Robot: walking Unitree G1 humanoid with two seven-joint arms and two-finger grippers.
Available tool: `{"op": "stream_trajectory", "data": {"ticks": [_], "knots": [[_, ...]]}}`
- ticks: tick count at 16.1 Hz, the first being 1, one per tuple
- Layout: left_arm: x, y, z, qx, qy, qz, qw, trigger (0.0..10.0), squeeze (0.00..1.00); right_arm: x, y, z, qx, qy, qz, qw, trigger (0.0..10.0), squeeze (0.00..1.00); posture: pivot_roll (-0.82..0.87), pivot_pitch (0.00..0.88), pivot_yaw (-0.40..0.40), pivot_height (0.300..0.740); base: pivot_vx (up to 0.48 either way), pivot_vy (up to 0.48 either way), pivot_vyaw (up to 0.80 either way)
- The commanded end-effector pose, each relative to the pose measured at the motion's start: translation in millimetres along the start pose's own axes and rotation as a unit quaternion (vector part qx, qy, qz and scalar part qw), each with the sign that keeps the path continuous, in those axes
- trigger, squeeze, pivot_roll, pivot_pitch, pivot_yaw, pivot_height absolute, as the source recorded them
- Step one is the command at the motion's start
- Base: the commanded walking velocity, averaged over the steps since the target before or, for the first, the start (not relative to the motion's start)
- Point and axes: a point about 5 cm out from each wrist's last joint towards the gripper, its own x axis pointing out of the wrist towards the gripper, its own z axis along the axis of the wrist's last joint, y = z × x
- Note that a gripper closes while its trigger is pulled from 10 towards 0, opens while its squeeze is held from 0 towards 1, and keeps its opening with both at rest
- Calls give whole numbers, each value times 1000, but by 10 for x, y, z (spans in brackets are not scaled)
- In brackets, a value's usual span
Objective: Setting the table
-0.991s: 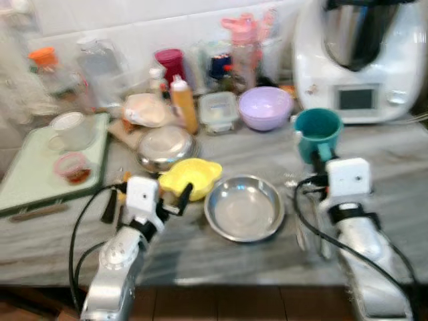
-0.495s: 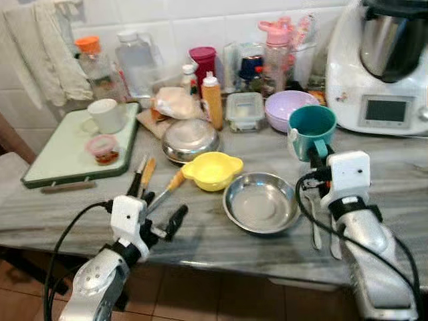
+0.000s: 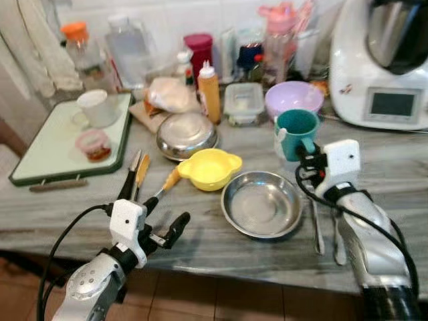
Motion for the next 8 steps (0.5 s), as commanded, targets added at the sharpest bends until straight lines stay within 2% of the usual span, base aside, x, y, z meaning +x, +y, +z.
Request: {"op": "stream_trajectory", "data": {"ticks": [1, 4, 8], "knots": [[-57, 25, 18, 7, 4, -6, 1000, 10000, 0, 91, 53, 74, 19, -21, 20, 999, 10000, 0, -56, 80, 125, 740, 0, 0, 0], [-95, 44, -20, 7, 10, -6, 1000, 10000, 0, 166, 110, 40, 30, -20, 39, 999, 10000, 0, -37, 76, 128, 740, 0, 0, 0], [-77, 7, -81, -30, 6, -54, 998, 10000, 0, 190, 180, -13, 35, -19, 57, 998, 10000, 0, -38, 62, 121, 740, 0, 0, 0]]}}
